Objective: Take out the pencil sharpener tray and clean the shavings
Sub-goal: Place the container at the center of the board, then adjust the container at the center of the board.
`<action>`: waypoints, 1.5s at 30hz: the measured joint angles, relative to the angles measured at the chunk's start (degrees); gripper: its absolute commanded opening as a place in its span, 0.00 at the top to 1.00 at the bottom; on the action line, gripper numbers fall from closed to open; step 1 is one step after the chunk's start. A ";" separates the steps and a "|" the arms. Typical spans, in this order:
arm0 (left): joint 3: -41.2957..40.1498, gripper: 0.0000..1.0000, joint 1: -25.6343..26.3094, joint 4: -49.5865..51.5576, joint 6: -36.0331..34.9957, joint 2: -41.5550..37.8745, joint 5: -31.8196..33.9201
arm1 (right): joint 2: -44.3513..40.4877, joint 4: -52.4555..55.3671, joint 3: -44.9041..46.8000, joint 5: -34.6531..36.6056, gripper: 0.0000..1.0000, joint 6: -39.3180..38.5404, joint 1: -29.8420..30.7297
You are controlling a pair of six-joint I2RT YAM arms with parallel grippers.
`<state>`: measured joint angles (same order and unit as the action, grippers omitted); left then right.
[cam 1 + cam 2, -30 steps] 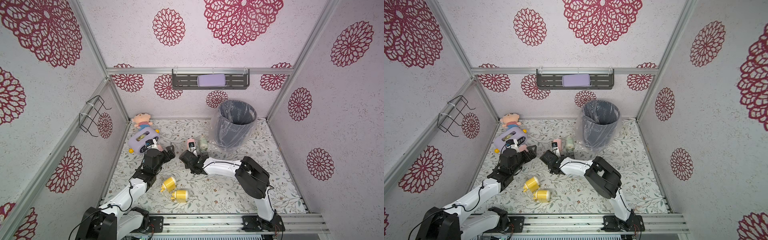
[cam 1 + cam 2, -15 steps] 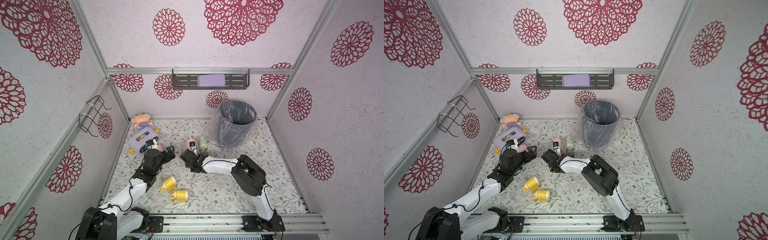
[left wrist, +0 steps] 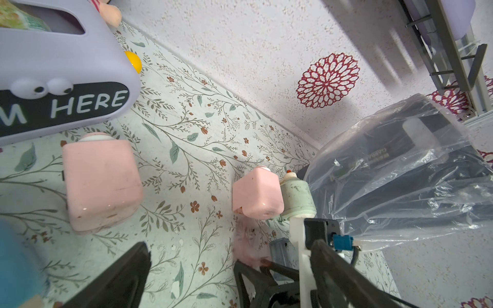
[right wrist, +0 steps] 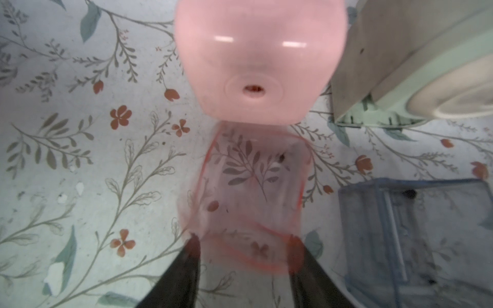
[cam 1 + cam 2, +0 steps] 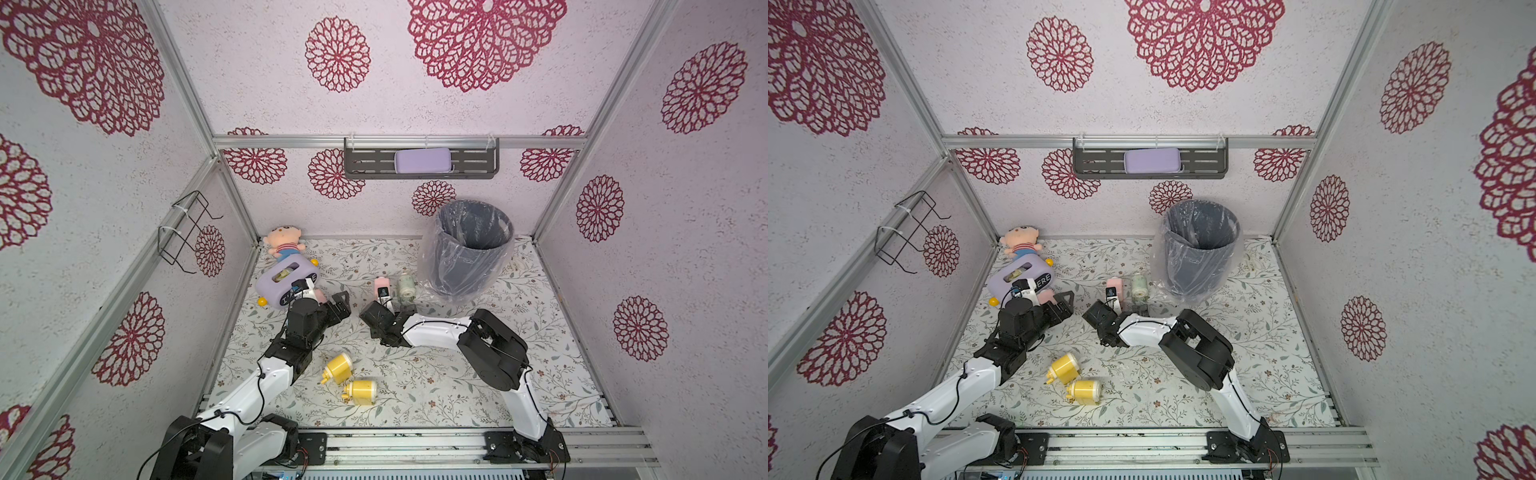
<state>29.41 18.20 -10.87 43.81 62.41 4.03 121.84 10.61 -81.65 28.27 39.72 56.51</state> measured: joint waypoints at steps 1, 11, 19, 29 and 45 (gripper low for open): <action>0.00 0.03 0.00 0.00 0.00 -0.11 0.02 | 0.11 0.04 0.00 -0.07 0.44 0.07 0.00; 0.00 0.03 0.00 0.26 -0.24 -0.83 0.76 | 0.31 0.04 0.00 -0.94 0.37 0.31 -0.11; 0.00 0.03 -0.02 1.40 -1.68 -2.95 2.78 | -5.38 0.92 0.90 -3.67 0.26 -0.48 -0.24; 0.72 0.03 -0.11 2.69 -2.25 -0.61 2.93 | -16.46 -2.40 2.97 -7.37 0.24 -3.34 -2.95; 2.05 0.03 -2.10 4.26 -1.81 3.58 2.38 | -3.30 -3.87 1.44 -19.78 0.24 -11.78 -8.46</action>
<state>31.46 16.10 -6.61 42.00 66.00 6.42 118.54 6.74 -80.20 8.49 27.94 48.05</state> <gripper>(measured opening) 0.975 0.759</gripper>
